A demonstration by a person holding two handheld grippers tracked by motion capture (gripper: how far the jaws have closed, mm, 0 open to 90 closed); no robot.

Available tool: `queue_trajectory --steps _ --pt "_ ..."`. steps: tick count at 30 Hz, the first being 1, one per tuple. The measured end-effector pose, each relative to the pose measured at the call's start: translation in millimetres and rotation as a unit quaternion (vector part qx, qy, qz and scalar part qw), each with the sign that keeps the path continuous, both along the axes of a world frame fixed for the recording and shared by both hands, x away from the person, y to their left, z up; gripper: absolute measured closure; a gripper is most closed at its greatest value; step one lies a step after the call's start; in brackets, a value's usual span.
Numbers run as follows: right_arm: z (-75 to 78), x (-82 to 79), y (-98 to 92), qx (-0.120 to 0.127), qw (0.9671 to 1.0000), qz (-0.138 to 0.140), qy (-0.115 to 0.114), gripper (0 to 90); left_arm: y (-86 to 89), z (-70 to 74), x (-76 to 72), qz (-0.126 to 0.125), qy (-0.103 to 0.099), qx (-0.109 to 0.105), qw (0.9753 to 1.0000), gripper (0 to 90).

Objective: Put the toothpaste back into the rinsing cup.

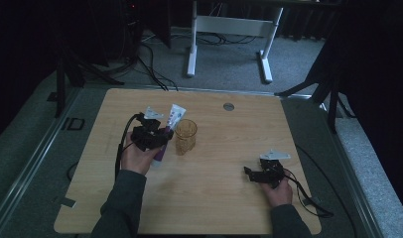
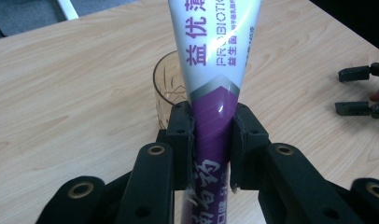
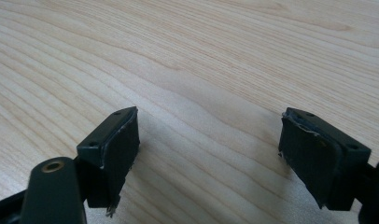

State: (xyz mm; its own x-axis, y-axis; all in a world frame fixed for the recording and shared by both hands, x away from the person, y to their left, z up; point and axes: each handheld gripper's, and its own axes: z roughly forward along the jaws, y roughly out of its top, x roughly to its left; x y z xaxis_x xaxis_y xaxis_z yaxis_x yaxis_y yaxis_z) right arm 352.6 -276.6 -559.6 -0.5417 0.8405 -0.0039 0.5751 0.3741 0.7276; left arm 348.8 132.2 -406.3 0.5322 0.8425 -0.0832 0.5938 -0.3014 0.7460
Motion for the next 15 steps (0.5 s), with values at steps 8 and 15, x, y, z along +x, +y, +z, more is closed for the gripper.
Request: queue_trajectory --steps 8,15 --pt "0.0 0.0 0.0 0.0 1.0 0.0 0.0 20.2 -1.7 1.7 1.8 -0.003 -0.017 -0.005 0.9998 72.7" --pt "0.0 0.0 0.0 0.0 1.0 0.0 0.0 20.2 -1.9 2.2 4.9 0.003 -0.019 -0.007 0.9998 72.7"
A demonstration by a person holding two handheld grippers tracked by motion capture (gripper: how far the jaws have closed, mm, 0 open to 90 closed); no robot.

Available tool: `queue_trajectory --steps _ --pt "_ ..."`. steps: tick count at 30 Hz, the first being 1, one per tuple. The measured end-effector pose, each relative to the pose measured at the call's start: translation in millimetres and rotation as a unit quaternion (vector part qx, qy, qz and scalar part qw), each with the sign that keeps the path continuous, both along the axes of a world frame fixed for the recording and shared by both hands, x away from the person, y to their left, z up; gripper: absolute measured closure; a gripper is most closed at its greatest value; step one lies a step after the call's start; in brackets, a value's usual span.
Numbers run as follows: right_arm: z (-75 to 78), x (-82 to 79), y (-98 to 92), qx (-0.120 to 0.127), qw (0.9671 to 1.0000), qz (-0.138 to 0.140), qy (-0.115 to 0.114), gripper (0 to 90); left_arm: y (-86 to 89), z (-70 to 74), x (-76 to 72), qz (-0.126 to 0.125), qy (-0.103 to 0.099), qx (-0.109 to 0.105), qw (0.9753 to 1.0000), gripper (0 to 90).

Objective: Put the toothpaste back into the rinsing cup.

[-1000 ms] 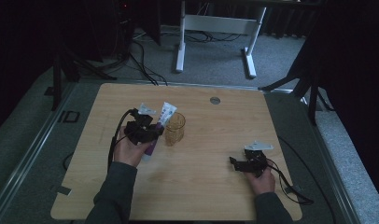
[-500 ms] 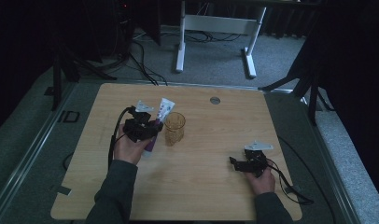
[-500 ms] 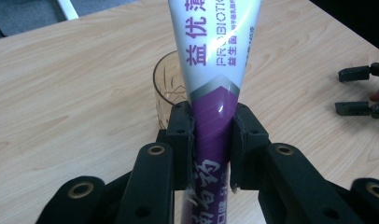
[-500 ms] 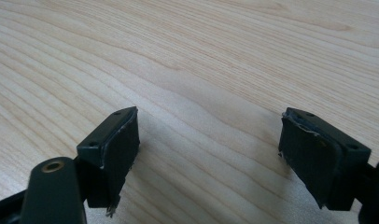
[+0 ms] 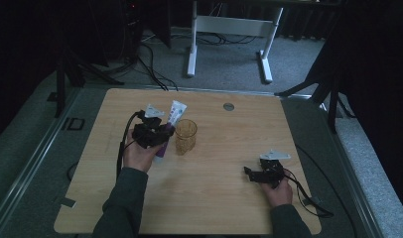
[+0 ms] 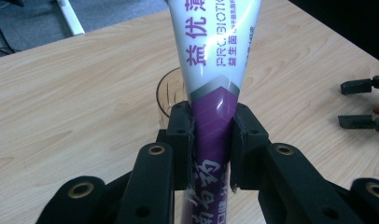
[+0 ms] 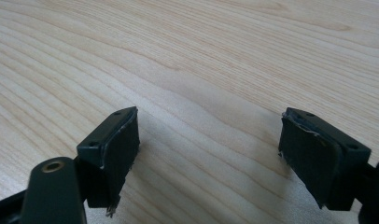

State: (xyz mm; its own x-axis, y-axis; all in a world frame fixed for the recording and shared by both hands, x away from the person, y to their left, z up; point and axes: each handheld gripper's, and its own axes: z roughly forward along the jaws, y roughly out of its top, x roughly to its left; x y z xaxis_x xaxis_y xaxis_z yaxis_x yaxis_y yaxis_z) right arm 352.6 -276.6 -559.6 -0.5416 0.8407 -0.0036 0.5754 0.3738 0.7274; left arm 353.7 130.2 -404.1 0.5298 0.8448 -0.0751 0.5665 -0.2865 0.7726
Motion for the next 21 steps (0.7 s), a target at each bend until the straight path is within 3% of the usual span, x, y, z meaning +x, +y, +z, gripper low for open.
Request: queue_trajectory --steps 6,21 --pt "0.0 0.0 0.0 0.0 1.0 0.0 0.0 20.2 -0.9 2.8 2.5 0.003 -0.002 0.004 1.0 72.7" --pt "0.0 0.0 0.0 0.0 1.0 0.0 0.0 20.2 -4.5 7.0 9.0 0.004 -0.016 -0.01 0.9998 72.6"
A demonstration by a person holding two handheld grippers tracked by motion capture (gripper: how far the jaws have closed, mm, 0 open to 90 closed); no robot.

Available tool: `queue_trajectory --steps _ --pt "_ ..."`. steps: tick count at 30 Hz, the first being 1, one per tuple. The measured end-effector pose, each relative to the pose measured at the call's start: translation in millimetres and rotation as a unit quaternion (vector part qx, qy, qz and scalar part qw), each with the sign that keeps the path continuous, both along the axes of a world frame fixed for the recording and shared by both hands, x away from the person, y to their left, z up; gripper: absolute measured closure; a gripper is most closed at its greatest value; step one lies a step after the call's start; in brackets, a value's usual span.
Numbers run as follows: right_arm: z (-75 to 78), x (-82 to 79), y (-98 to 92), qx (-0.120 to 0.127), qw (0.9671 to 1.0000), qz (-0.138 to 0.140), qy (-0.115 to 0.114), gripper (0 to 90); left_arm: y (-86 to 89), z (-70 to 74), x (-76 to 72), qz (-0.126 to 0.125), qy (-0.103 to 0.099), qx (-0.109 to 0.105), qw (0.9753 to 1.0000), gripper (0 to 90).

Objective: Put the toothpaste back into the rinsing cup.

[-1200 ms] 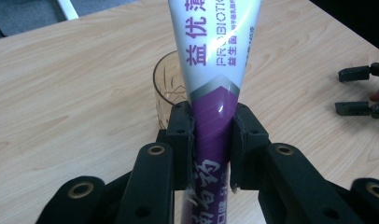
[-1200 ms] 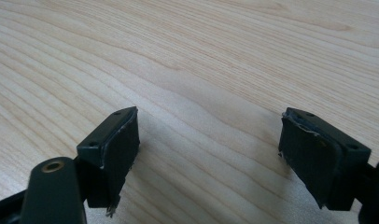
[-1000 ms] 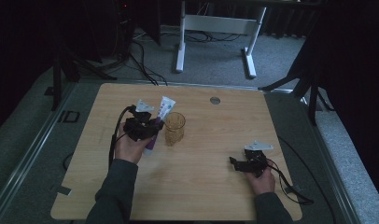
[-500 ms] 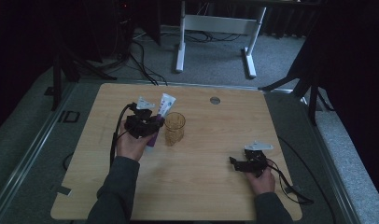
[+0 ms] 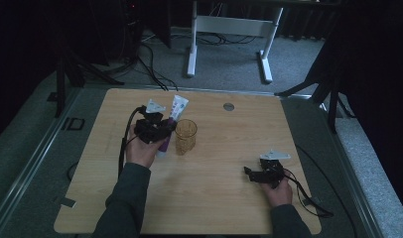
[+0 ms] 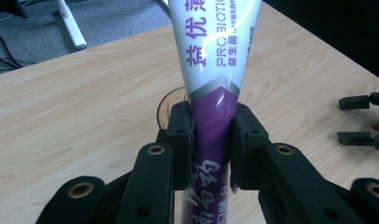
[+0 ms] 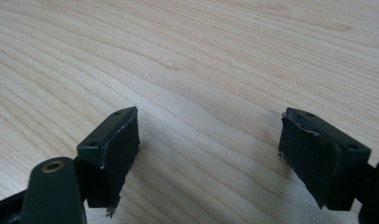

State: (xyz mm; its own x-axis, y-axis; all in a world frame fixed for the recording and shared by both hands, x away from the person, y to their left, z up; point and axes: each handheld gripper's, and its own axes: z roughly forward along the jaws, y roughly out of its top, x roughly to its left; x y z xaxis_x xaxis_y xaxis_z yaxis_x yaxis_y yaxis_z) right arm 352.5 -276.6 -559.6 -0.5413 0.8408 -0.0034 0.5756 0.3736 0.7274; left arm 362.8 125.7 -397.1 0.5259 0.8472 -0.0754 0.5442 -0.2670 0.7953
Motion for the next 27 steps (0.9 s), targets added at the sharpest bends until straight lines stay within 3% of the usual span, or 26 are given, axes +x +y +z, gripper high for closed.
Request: queue_trajectory --steps 14,27 --pt "0.0 0.0 0.0 0.0 1.0 0.0 0.0 20.2 -1.8 1.3 6.7 0.007 -0.008 -0.006 0.9999 72.6" --pt "0.0 0.0 0.0 0.0 1.0 0.0 0.0 20.2 -4.6 2.6 12.6 0.002 -0.038 -0.013 0.9992 72.6"
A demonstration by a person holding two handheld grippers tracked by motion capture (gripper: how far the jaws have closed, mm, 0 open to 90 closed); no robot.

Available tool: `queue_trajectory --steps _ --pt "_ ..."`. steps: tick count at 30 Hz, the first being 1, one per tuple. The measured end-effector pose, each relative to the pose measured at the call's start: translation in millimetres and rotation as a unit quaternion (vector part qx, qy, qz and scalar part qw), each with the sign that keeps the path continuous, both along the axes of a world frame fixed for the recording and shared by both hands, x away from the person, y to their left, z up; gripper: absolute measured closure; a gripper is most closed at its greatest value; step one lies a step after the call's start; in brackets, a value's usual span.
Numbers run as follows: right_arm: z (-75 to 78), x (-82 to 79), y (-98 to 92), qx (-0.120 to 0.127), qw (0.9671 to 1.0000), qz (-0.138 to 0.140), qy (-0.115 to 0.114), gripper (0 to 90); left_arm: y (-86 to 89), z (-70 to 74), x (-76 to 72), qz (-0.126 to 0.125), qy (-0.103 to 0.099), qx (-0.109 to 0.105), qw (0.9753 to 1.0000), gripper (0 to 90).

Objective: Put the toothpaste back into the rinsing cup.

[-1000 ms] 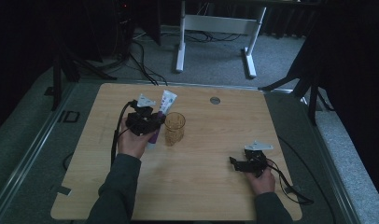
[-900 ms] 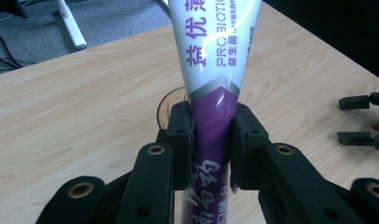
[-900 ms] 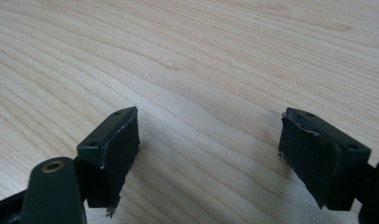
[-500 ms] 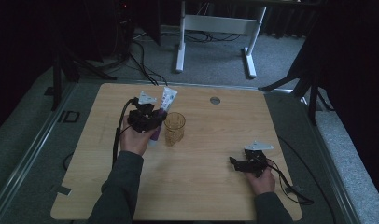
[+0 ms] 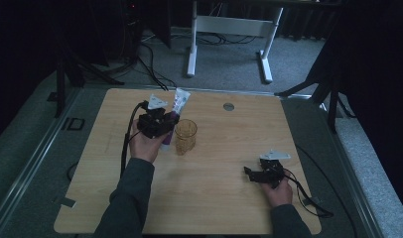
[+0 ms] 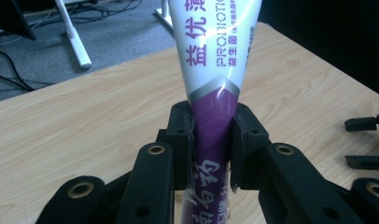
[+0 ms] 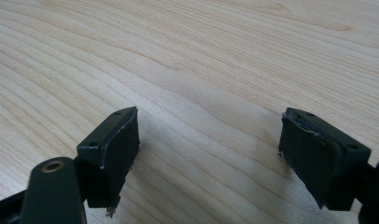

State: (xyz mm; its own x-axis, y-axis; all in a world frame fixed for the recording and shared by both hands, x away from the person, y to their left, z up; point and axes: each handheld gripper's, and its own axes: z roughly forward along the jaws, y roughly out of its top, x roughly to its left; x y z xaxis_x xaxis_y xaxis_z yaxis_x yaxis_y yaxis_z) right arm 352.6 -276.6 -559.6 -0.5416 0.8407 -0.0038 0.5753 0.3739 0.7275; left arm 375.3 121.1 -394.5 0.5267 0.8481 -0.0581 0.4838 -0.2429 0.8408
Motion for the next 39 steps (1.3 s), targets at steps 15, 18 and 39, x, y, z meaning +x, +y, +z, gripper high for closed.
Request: queue_trajectory --steps 15,18,39 --pt "0.0 0.0 0.0 0.0 1.0 0.0 0.0 20.2 -2.3 2.7 4.3 -0.011 -0.029 -0.001 0.9995 72.5" --pt "0.0 0.0 0.0 0.0 1.0 0.0 0.0 20.2 -3.4 3.9 4.2 -0.014 -0.034 -0.001 0.9993 72.4" --pt "0.0 0.0 0.0 0.0 1.0 0.0 0.0 20.2 -8.5 4.7 15.6 -0.032 -0.069 -0.012 0.997 72.3"
